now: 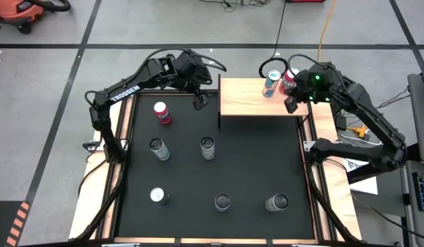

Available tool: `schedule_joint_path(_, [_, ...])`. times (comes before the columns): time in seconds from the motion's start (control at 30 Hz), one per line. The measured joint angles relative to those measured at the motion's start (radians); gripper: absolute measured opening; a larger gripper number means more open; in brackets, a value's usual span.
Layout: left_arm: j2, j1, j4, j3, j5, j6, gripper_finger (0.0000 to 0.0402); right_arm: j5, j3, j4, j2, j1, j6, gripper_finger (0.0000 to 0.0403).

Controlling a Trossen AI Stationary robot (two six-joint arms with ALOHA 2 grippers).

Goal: Place canned beverage on shelf
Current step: Put the top white yellow soda can on the shelf

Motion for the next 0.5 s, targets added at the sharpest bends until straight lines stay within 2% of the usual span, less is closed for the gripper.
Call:
schedule_joint_path(0.2, [0.000, -0.052, -0.075, 0.000, 0.000, -0.003, 0.0267, -0.085, 0.000, -0.001, -0.092, 0.001, 0.002, 0.0000])
schedule_joint_path(0.5, [0.000, -0.126, -0.252, 0.000, 0.000, -0.065, 0.0267, -0.090, 0.000, -0.055, -0.230, 0.000, 0.019, 0.0000])
